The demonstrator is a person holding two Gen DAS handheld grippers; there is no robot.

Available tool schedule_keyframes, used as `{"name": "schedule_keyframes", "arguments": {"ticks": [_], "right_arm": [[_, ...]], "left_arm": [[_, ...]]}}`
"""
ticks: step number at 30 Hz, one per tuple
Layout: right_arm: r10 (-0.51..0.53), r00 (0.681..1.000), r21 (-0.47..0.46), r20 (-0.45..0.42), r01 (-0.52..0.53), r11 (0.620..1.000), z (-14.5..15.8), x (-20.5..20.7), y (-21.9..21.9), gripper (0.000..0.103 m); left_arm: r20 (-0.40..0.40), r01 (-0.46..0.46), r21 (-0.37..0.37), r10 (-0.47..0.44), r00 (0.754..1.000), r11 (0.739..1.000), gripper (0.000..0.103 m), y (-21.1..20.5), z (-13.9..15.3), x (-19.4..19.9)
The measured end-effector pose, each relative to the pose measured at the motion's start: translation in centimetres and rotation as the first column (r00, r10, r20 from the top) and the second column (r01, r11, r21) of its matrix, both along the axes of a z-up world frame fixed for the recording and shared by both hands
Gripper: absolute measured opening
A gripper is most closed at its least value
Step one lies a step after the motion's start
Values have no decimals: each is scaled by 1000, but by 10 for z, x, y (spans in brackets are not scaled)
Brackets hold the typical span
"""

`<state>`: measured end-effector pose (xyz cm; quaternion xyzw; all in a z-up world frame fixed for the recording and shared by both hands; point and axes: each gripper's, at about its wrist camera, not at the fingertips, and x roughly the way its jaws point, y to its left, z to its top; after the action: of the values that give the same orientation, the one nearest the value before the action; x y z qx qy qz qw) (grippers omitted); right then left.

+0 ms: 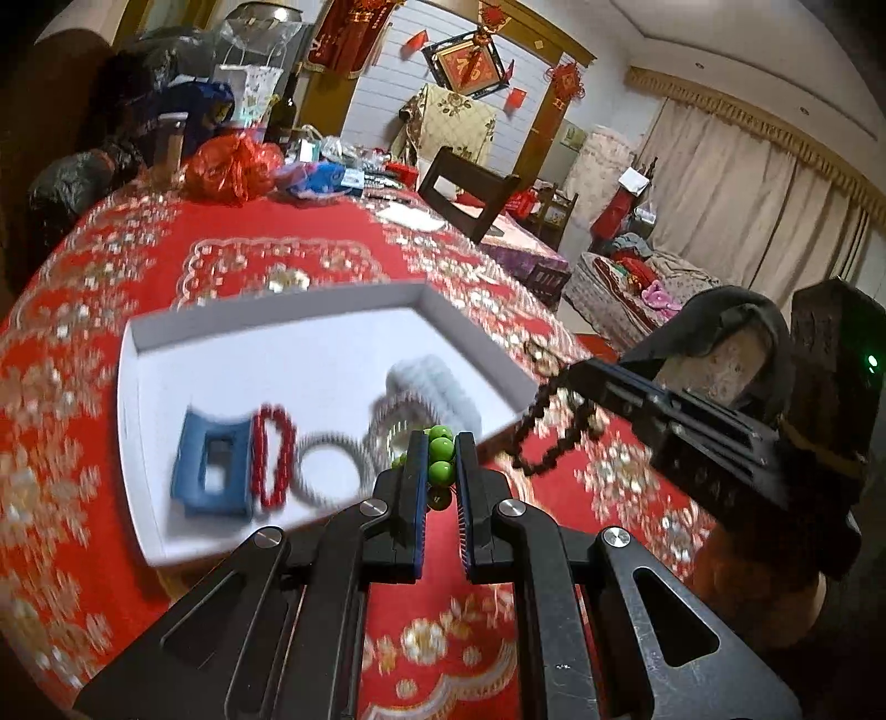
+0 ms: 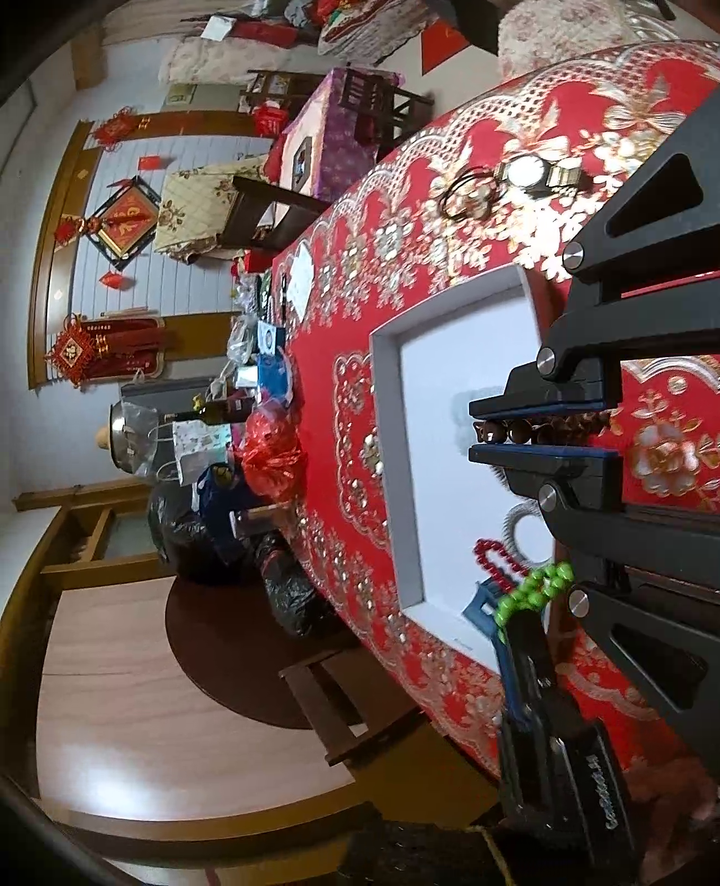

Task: Organize jewelry
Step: 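Lower the green bracelet into the lid with left while right lowers the dark bead bracelet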

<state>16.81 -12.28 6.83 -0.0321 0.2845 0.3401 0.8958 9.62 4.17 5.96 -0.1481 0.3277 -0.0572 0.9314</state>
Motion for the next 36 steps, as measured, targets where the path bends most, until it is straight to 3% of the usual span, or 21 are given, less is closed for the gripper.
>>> {"name": "schedule_keyframes", "arguments": {"ticks": [6, 11, 20, 26, 36], "right_arm": [[61, 998, 0, -27, -61, 998, 13, 18, 19, 8], [77, 994, -30, -78, -80, 996, 4, 38, 39, 8], [92, 978, -19, -189, -98, 995, -17, 61, 61, 8], [40, 956, -36, -290, -53, 998, -49, 88, 58, 8], [13, 950, -76, -311, -39, 996, -67, 95, 59, 8]], "left_arm": [[-60, -26, -32, 24, 998, 999, 8, 24, -2, 42], [-87, -81, 8, 82, 993, 997, 8, 41, -16, 61], [-135, -116, 33, 119, 984, 993, 8, 47, -35, 58], [-195, -145, 55, 153, 969, 988, 8, 51, -54, 58], [-229, -146, 118, 170, 959, 982, 8, 43, -62, 60]]}}
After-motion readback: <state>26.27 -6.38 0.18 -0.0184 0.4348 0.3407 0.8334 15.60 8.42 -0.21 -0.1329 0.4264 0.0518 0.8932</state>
